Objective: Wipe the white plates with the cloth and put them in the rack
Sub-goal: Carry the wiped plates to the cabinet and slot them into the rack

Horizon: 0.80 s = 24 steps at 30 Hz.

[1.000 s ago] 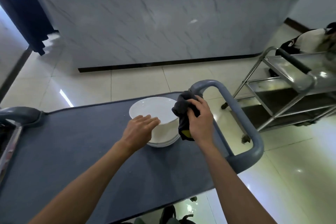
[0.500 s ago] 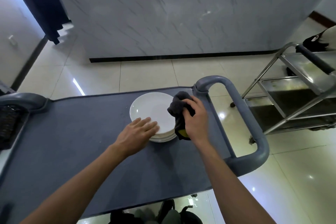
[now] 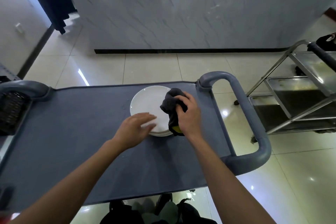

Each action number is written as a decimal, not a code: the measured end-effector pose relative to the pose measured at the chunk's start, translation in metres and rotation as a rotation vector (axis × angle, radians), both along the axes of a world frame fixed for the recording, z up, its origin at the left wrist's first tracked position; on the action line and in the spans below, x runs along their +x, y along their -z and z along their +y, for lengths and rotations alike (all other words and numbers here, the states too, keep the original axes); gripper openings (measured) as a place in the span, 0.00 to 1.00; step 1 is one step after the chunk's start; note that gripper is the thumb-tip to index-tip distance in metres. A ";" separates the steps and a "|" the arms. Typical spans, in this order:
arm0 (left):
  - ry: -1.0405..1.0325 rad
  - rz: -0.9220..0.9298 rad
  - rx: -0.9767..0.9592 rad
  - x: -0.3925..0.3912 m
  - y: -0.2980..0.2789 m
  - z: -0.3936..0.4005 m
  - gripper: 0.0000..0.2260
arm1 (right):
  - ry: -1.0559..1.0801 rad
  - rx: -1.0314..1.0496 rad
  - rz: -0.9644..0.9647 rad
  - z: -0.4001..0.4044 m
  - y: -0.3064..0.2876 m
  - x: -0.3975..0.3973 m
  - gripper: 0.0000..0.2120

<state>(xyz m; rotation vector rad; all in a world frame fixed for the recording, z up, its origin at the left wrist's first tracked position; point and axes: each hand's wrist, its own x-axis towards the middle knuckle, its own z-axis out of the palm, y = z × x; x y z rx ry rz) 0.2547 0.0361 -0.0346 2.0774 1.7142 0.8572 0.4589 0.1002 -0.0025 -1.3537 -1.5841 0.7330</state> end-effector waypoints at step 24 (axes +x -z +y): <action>-0.409 -1.022 -0.291 -0.113 -0.022 -0.055 0.17 | -0.368 -0.201 -0.112 -0.054 0.013 -0.182 0.16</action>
